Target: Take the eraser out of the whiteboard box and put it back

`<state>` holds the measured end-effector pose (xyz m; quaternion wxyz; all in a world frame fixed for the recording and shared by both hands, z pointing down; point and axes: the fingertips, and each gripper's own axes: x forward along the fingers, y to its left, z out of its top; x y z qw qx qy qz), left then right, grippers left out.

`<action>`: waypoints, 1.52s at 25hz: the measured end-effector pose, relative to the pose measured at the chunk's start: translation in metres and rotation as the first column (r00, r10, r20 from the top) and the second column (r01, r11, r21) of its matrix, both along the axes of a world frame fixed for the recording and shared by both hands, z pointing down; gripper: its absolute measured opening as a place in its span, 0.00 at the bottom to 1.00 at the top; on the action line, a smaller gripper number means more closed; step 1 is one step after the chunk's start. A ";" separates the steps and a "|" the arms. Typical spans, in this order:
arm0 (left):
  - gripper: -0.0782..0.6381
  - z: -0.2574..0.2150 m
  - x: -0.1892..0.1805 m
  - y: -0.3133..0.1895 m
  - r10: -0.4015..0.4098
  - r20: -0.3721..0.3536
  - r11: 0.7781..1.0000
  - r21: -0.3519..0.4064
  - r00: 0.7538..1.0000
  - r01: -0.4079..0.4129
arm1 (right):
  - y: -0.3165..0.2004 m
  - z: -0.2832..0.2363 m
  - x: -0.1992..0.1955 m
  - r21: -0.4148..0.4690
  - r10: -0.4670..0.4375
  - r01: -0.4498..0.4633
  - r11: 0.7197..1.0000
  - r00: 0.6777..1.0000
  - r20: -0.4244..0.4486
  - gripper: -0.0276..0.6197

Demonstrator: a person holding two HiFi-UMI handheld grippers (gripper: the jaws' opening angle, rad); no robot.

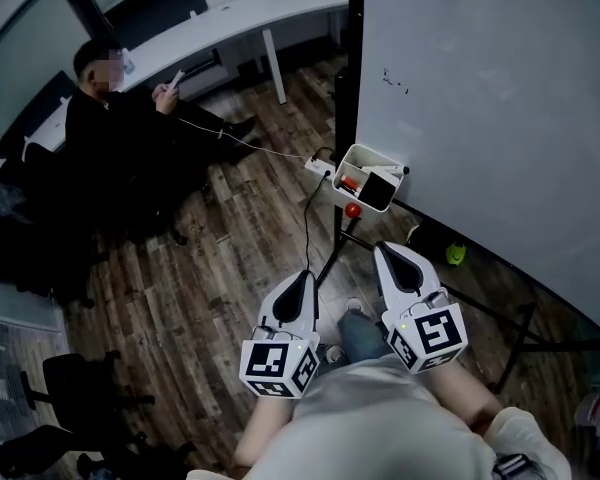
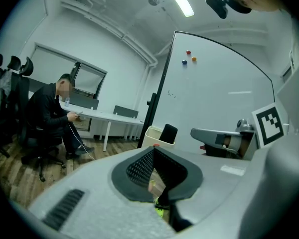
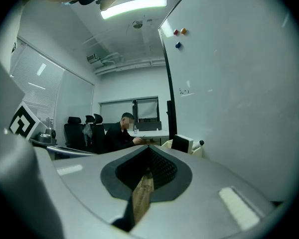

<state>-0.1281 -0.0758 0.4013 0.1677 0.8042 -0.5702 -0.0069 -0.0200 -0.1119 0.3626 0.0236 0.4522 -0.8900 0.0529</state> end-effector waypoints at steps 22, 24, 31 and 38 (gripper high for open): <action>0.12 -0.004 0.017 -0.076 0.085 0.014 0.996 0.010 0.996 -0.085 | -0.088 0.011 0.028 -0.014 0.111 -0.112 0.994 0.993 -0.041 0.40; 0.12 -0.002 0.018 -0.081 0.091 0.013 0.996 0.006 0.996 -0.091 | -0.093 0.013 0.029 -0.017 0.112 -0.112 0.994 0.993 -0.043 0.41; 0.12 0.002 0.022 -0.096 0.106 0.018 0.994 0.001 0.994 -0.106 | -0.110 0.018 0.028 -0.028 0.100 -0.101 0.994 0.994 -0.048 0.44; 0.11 0.006 0.019 -0.108 0.107 0.021 0.994 -0.007 0.994 -0.107 | -0.123 0.026 0.023 -0.044 0.084 -0.087 0.995 0.994 -0.064 0.48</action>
